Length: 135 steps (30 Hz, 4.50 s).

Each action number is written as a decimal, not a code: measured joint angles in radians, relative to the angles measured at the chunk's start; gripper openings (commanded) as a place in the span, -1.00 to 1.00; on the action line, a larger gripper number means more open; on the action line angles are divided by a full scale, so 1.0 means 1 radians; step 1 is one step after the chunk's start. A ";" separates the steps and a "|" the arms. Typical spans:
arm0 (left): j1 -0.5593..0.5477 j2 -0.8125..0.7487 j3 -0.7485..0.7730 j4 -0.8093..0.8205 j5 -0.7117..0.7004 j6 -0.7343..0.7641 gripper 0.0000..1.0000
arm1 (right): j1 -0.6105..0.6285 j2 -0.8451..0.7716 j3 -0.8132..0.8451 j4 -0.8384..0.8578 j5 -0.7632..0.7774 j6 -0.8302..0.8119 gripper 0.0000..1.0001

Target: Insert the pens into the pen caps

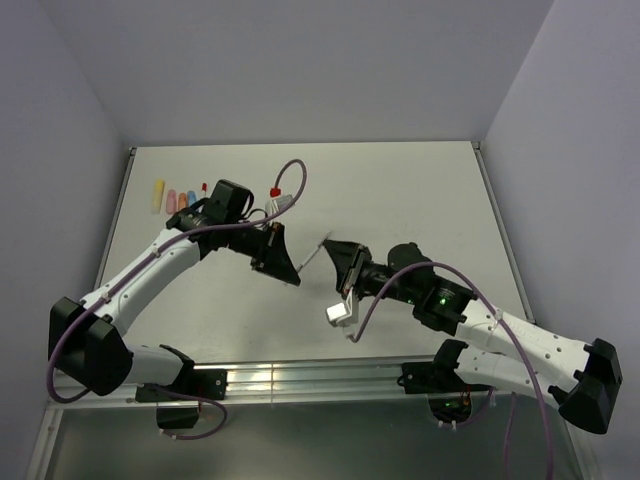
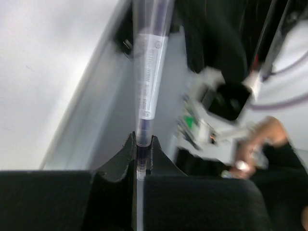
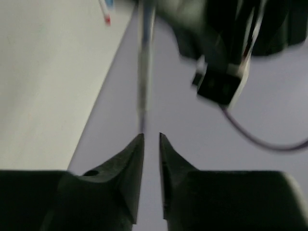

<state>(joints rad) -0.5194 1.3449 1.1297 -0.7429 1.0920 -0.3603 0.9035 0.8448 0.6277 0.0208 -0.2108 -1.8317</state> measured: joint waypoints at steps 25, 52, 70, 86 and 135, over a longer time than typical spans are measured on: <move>0.473 0.247 0.091 0.095 -0.683 0.236 -0.80 | -0.356 0.243 0.361 -0.246 0.203 0.893 0.89; 0.518 0.849 0.617 0.029 -0.936 0.372 -0.47 | -0.512 0.338 0.494 -0.441 0.190 1.184 0.90; 0.484 0.796 0.570 0.058 -0.928 0.338 -0.05 | -0.512 0.343 0.505 -0.441 0.182 1.178 0.90; 0.433 0.886 0.714 0.076 -1.010 0.296 -0.11 | -0.512 0.354 0.505 -0.442 0.175 1.181 0.90; 0.441 1.020 0.793 0.254 -1.318 0.410 -0.21 | -0.512 0.354 0.505 -0.441 0.164 1.180 0.89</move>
<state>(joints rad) -0.0784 2.3646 1.9224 -0.4885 -0.2264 0.0498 0.3920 1.1992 1.1332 -0.4206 -0.0463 -0.6514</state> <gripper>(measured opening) 0.369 0.943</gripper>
